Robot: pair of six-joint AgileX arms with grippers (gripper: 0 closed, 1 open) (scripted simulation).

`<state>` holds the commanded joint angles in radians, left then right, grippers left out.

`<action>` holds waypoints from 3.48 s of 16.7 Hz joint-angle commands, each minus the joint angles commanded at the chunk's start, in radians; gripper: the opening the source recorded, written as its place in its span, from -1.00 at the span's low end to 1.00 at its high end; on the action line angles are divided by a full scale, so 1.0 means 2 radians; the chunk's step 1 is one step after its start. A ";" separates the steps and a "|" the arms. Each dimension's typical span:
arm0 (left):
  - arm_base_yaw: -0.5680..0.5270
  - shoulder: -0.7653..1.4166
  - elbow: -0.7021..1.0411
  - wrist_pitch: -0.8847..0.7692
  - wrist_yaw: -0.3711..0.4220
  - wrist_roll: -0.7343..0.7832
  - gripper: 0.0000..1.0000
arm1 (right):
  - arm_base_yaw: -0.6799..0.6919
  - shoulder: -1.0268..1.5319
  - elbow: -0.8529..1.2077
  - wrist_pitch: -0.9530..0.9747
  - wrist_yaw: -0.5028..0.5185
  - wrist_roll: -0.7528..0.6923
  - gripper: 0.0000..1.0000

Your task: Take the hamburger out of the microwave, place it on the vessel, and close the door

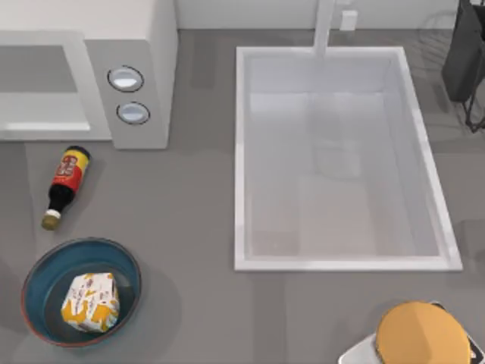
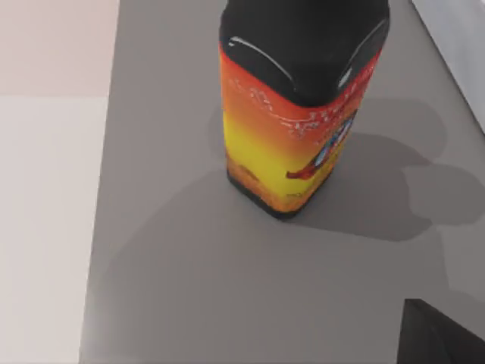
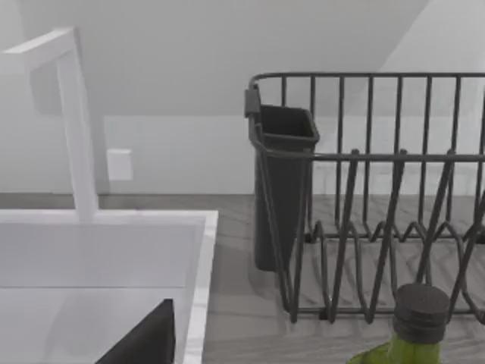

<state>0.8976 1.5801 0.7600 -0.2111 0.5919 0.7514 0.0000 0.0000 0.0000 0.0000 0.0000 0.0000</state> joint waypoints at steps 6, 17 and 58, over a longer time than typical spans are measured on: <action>-0.009 -0.005 -0.006 0.005 -0.001 -0.007 -1.00 | 0.000 0.000 0.000 0.000 0.000 0.000 1.00; -0.160 -0.160 -0.144 0.057 -0.089 -0.148 -1.00 | 0.000 0.000 0.000 0.000 0.000 0.000 1.00; -0.408 0.005 -0.038 0.168 -0.267 -0.341 -1.00 | 0.000 0.000 0.000 0.000 0.000 0.000 1.00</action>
<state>0.0812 1.5898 0.6831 0.1248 0.0575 0.0700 0.0000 0.0000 0.0000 0.0000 0.0000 0.0000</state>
